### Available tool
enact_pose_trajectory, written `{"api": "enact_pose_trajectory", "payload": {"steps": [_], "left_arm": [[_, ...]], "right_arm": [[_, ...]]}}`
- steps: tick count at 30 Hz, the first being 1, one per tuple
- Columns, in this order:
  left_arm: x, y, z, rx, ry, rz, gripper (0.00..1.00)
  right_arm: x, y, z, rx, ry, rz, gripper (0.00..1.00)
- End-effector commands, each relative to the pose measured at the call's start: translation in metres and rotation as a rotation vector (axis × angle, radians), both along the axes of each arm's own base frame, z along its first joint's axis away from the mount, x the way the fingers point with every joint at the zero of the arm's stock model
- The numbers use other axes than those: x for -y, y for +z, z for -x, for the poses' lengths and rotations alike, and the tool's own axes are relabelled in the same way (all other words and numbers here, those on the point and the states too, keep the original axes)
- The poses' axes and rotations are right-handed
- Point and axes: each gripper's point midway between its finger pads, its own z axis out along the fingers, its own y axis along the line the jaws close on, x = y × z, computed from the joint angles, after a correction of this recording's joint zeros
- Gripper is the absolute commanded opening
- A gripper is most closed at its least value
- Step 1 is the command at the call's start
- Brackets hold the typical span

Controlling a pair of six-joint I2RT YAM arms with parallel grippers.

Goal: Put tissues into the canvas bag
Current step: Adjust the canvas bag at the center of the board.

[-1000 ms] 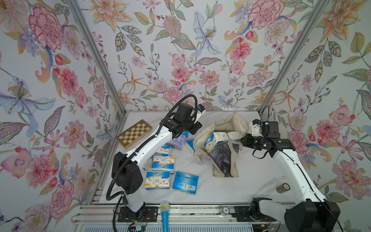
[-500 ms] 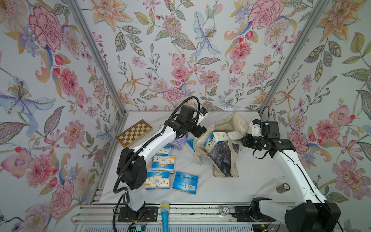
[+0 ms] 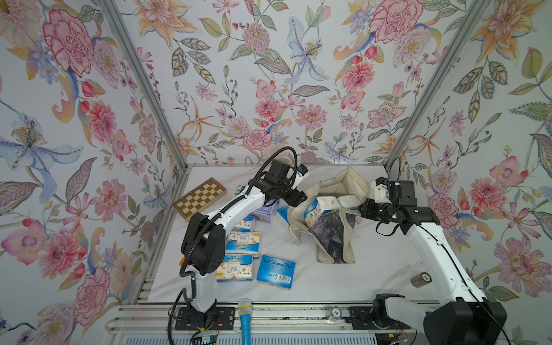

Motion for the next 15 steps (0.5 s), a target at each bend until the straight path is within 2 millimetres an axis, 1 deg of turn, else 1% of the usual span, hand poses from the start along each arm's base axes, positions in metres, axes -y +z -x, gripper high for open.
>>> {"api": "enact_pose_trajectory", "payload": {"steps": [1, 2, 5, 7, 9, 11, 15], "left_arm": [[0.005, 0.006, -0.003, -0.009, -0.049, 0.052, 0.57], [0.005, 0.005, -0.003, -0.02, -0.053, 0.059, 0.49], [0.005, 0.007, -0.002, -0.039, -0.063, 0.079, 0.34], [0.005, 0.011, 0.0, -0.043, -0.071, 0.095, 0.27], [0.006, 0.022, 0.0, -0.045, -0.065, 0.12, 0.23], [0.009, 0.041, -0.001, -0.049, -0.053, 0.168, 0.19], [0.023, 0.083, 0.003, -0.052, -0.083, 0.301, 0.17]], "right_arm": [[-0.001, 0.006, -0.004, 0.011, 0.002, 0.006, 0.13], [-0.001, 0.006, -0.005, 0.012, 0.003, 0.006, 0.13], [-0.002, 0.005, -0.005, 0.009, 0.003, 0.003, 0.13], [-0.001, 0.008, -0.005, 0.016, 0.002, 0.004, 0.12], [-0.002, 0.012, -0.005, 0.028, 0.003, 0.001, 0.06], [-0.003, 0.021, -0.004, 0.051, 0.004, -0.003, 0.0], [-0.005, 0.044, -0.003, 0.114, 0.013, -0.016, 0.0]]}}
